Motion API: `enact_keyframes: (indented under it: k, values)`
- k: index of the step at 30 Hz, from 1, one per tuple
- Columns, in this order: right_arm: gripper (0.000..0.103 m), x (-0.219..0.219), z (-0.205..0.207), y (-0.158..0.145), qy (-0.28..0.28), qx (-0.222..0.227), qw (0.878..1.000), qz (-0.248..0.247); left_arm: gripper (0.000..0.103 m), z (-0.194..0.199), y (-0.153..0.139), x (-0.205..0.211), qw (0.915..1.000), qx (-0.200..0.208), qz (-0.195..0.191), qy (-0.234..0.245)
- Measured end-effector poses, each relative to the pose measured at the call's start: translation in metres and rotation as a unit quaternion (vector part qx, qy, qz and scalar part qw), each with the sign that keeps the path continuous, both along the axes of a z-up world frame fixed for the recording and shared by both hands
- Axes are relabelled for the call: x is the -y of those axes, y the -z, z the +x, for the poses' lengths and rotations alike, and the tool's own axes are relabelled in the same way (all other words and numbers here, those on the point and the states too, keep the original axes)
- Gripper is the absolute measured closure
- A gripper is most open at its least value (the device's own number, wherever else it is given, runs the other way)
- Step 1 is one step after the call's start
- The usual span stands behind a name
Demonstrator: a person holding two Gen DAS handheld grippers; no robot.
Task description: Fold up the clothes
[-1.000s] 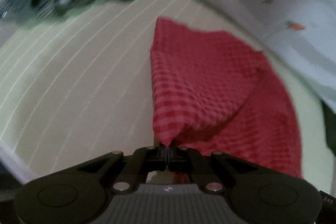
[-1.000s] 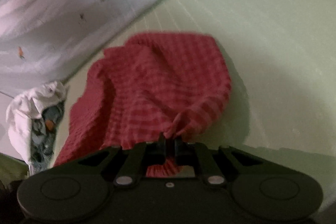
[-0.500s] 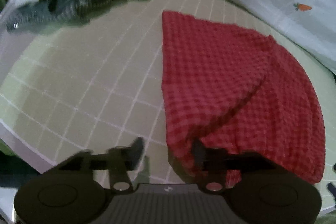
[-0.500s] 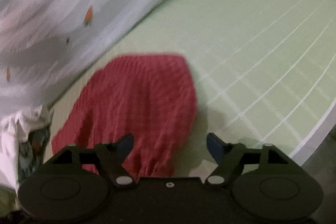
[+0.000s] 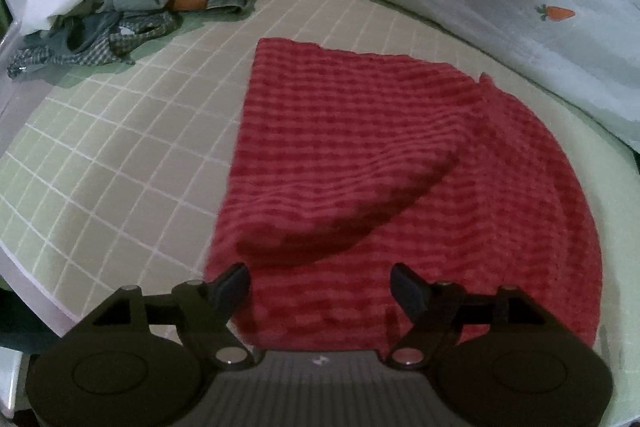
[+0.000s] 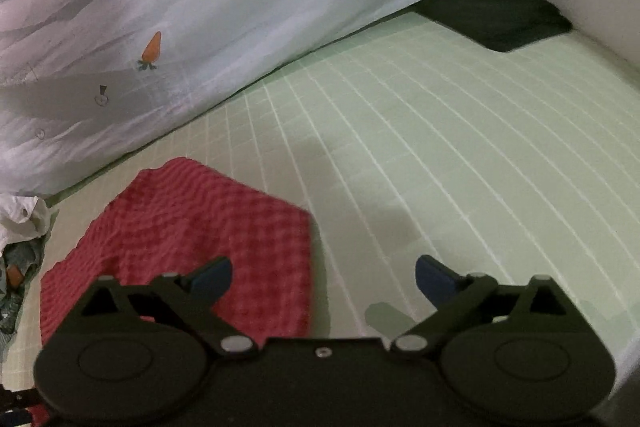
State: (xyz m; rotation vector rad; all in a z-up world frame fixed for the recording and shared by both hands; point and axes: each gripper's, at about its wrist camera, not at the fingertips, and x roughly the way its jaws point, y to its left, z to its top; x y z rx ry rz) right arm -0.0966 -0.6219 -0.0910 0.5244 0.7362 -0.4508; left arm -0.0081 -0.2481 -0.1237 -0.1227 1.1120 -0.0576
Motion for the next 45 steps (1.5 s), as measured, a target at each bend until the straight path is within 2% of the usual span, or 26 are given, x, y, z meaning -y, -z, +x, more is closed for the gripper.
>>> enact_keyframes:
  k: [4,7,14,16,18,19,21,22,23,25,27,29,31,32,35,38,40,42,43,45]
  values:
    - [0.008,0.013,0.034,0.009,-0.047,-0.01,0.999,-0.012,0.023,0.003,-0.003,0.008,0.9997,-0.006,0.009,-0.021]
    - [0.015,0.013,0.066,0.018,-0.084,-0.011,0.996,-0.016,0.022,0.006,-0.002,0.007,0.9993,-0.013,0.014,-0.033]
    - [0.025,-0.008,0.132,0.034,-0.126,-0.016,0.991,-0.044,0.022,0.018,0.0,-0.016,0.9996,-0.02,0.01,-0.015]
    - [0.033,-0.014,0.148,0.04,-0.128,-0.025,0.99,-0.045,0.022,0.023,0.002,-0.023,0.9997,-0.022,0.007,-0.009]
    - [0.048,-0.02,0.157,0.045,-0.132,-0.04,0.989,-0.045,0.022,0.03,0.006,-0.029,0.9996,-0.027,0.002,-0.006]
    - [0.052,-0.024,0.161,0.047,-0.134,-0.047,0.989,-0.046,0.022,0.035,0.009,-0.033,0.9995,-0.031,0.001,-0.005]
    - [0.074,-0.032,0.166,0.048,-0.138,-0.051,0.988,-0.049,0.022,0.045,0.011,-0.039,0.9994,-0.033,-0.005,-0.002]
    - [0.1,-0.037,0.167,0.047,-0.141,-0.051,0.987,-0.052,0.022,0.051,0.012,-0.042,0.9994,-0.033,-0.008,-0.001]
    - [0.102,-0.044,0.166,0.042,-0.142,-0.046,0.987,-0.064,0.022,0.056,0.013,-0.045,0.9994,-0.033,-0.011,0.0]
    - [0.102,-0.061,0.162,0.031,-0.143,-0.034,0.985,-0.09,0.022,0.065,0.012,-0.049,0.9994,-0.029,-0.016,0.005]
    - [0.102,-0.087,0.155,0.018,-0.168,-0.019,0.977,-0.126,0.022,0.073,0.011,-0.051,0.9995,-0.024,-0.018,0.011]
    - [0.102,-0.124,0.148,0.017,-0.223,-0.024,0.959,-0.173,0.022,0.081,0.011,-0.052,0.9994,-0.022,-0.018,0.018]
    - [0.101,-0.155,0.143,0.033,-0.265,-0.052,0.941,-0.202,0.022,0.087,0.012,-0.052,0.9993,-0.021,-0.019,0.025]
    - [0.1,-0.162,0.143,0.043,-0.272,-0.069,0.94,-0.195,0.022,0.09,0.012,-0.053,0.9992,-0.02,-0.019,0.028]
    - [0.089,-0.164,0.136,0.05,-0.248,-0.068,0.954,-0.154,0.022,0.099,0.013,-0.053,0.9989,-0.018,-0.019,0.039]
    - [0.066,-0.153,0.128,0.035,-0.221,-0.036,0.968,-0.11,0.022,0.103,0.013,-0.054,0.9987,-0.02,-0.017,0.043]
    - [0.056,-0.142,0.125,0.02,-0.196,-0.005,0.976,-0.099,0.022,0.105,0.015,-0.053,0.9988,-0.022,-0.017,0.041]
    - [0.037,-0.126,0.123,0.01,-0.158,0.019,0.984,-0.083,0.022,0.107,0.016,-0.053,0.9988,-0.025,-0.016,0.038]
    - [0.034,-0.116,0.123,0.005,-0.136,0.029,0.988,-0.073,0.022,0.108,0.017,-0.052,0.9988,-0.027,-0.015,0.037]
    - [0.03,-0.094,0.127,0.011,-0.09,0.021,0.995,-0.048,0.022,0.11,0.019,-0.052,0.9989,-0.03,-0.015,0.034]
